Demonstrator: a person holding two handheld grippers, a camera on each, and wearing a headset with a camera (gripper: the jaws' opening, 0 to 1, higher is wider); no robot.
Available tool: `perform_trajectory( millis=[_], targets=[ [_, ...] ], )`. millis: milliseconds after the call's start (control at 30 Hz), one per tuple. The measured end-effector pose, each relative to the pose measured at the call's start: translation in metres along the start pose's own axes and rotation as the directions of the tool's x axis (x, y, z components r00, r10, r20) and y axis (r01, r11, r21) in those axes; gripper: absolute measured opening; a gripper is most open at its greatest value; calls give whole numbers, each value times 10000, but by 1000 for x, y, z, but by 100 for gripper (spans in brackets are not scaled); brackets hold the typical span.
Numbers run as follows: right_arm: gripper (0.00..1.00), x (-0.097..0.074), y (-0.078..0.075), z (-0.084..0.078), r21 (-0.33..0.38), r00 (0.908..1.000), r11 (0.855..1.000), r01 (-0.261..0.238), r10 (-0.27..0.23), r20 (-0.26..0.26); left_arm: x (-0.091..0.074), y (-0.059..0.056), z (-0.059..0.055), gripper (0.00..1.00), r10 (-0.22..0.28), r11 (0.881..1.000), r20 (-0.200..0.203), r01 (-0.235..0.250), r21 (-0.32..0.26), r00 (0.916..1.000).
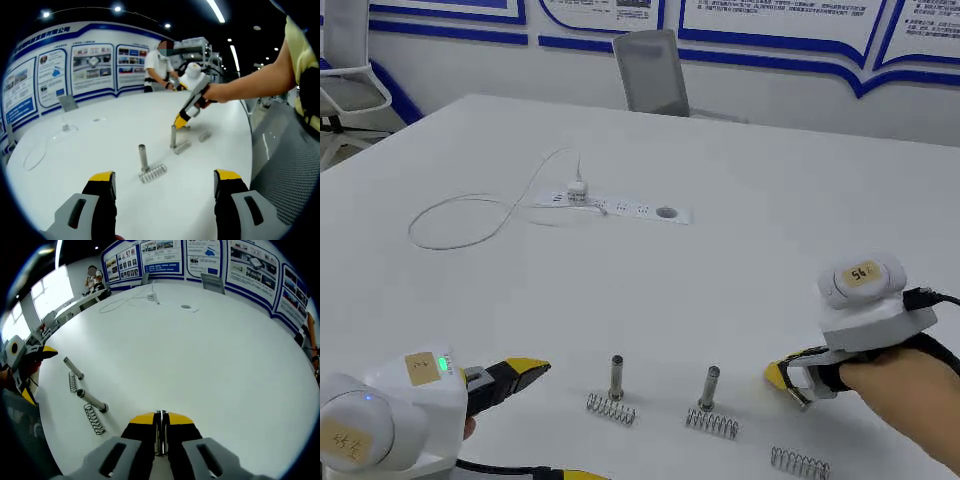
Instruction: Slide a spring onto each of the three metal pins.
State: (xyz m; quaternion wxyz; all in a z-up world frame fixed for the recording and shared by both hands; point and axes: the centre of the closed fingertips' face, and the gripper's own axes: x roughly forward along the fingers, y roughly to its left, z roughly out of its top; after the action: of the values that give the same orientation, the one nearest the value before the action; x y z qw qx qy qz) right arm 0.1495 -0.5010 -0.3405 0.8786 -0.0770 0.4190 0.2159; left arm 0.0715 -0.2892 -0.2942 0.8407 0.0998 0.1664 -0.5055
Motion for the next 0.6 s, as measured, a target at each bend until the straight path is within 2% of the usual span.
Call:
perform_trajectory(
  millis=[267, 600],
  targets=[
    [9, -17, 2, 5, -112, 9992, 9999, 46, -42, 398, 0, 0, 1, 82, 17, 10000, 43, -17, 18, 10000],
    [9, -35, 4, 1, -234, 9964, 9995, 191, -171, 829, 0, -1, 3, 82, 26, 10000, 100, -26, 35, 9999]
  ],
)
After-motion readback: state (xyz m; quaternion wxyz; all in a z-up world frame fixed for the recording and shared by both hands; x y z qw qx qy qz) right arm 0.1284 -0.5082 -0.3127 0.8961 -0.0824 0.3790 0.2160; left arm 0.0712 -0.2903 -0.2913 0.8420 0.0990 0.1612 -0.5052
